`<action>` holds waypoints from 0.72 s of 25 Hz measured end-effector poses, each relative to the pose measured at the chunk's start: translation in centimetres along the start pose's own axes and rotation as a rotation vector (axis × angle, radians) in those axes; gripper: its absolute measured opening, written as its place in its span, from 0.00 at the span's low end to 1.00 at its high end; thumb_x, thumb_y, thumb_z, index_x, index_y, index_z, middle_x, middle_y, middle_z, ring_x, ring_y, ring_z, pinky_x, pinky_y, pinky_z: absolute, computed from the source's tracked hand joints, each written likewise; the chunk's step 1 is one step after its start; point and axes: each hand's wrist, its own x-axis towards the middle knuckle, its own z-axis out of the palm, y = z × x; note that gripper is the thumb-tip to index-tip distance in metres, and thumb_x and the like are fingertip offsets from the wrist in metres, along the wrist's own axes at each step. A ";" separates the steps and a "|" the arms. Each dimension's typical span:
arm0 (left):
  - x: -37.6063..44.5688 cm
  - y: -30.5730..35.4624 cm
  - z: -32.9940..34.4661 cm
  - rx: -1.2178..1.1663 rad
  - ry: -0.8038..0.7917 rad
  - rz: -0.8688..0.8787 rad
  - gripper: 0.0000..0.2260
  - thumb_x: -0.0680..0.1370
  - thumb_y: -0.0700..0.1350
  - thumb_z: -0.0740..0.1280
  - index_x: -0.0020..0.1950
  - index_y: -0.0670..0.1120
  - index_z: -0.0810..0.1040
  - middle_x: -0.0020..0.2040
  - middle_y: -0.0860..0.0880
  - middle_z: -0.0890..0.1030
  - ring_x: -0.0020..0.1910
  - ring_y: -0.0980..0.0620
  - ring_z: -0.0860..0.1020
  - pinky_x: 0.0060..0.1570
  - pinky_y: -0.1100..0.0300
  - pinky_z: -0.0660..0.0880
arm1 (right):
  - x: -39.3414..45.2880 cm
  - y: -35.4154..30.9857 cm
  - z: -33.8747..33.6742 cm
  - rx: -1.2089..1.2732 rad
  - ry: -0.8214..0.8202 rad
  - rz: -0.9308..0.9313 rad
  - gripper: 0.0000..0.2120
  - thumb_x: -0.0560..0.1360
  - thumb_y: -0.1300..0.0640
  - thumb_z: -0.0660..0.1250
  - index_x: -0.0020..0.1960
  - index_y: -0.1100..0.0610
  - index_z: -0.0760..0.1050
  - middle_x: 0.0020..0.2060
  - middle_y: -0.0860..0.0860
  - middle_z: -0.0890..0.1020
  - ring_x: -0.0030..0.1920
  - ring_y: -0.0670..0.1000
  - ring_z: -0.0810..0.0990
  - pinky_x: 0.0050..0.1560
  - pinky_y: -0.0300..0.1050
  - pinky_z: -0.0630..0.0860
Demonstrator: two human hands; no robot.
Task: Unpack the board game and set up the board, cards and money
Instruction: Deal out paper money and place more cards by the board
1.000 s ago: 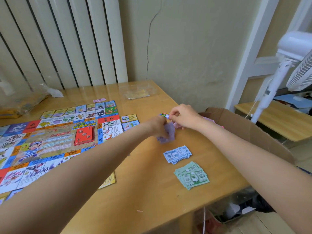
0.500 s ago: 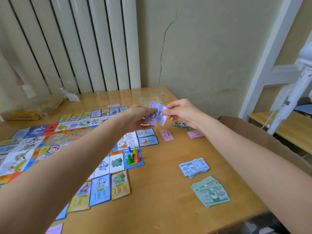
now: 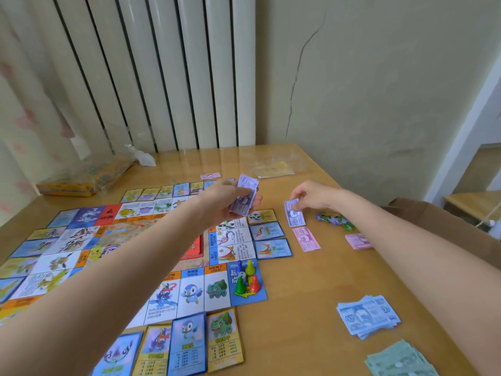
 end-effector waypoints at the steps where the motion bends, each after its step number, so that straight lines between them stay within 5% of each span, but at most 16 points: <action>1: 0.2 -0.1 -0.1 0.004 -0.003 0.000 0.14 0.79 0.36 0.61 0.65 0.38 0.69 0.43 0.43 0.81 0.37 0.53 0.81 0.39 0.59 0.78 | 0.3 0.2 0.3 -0.022 0.003 0.008 0.12 0.73 0.61 0.69 0.57 0.59 0.77 0.37 0.46 0.74 0.45 0.49 0.71 0.35 0.35 0.65; 6: 0.8 -0.3 -0.2 0.103 -0.007 0.030 0.12 0.79 0.36 0.62 0.62 0.37 0.71 0.45 0.44 0.82 0.36 0.55 0.82 0.37 0.62 0.80 | 0.7 1.2 1.0 -0.067 0.037 0.052 0.14 0.70 0.58 0.73 0.54 0.59 0.78 0.39 0.46 0.73 0.45 0.49 0.72 0.35 0.37 0.67; 9: 1.1 -0.4 -0.7 0.123 0.036 0.034 0.12 0.77 0.35 0.64 0.60 0.38 0.73 0.47 0.43 0.82 0.40 0.51 0.81 0.47 0.56 0.78 | 0.8 0.7 0.9 -0.118 0.116 0.047 0.15 0.70 0.55 0.73 0.53 0.57 0.75 0.44 0.48 0.73 0.48 0.49 0.72 0.44 0.40 0.67; 11: 1.1 -0.2 -1.3 0.095 0.077 0.034 0.10 0.76 0.35 0.65 0.58 0.39 0.74 0.43 0.45 0.82 0.37 0.52 0.81 0.45 0.57 0.78 | 0.8 -1.2 0.8 0.087 0.176 -0.026 0.09 0.72 0.54 0.70 0.49 0.56 0.75 0.41 0.48 0.75 0.45 0.49 0.74 0.43 0.40 0.69; 14: 0.7 0.0 -2.6 0.130 0.154 0.056 0.04 0.75 0.36 0.68 0.48 0.42 0.76 0.36 0.48 0.80 0.29 0.57 0.80 0.36 0.61 0.77 | 0.6 -5.8 0.8 0.545 0.020 -0.160 0.06 0.75 0.56 0.67 0.45 0.58 0.76 0.37 0.51 0.79 0.36 0.48 0.77 0.37 0.38 0.74; 18: 0.7 0.4 -5.8 0.105 0.220 0.091 0.04 0.74 0.36 0.69 0.47 0.42 0.76 0.37 0.47 0.78 0.34 0.53 0.77 0.37 0.60 0.76 | 1.8 -11.2 1.9 0.642 -0.072 -0.283 0.05 0.72 0.67 0.69 0.44 0.60 0.75 0.35 0.55 0.80 0.27 0.43 0.77 0.29 0.33 0.73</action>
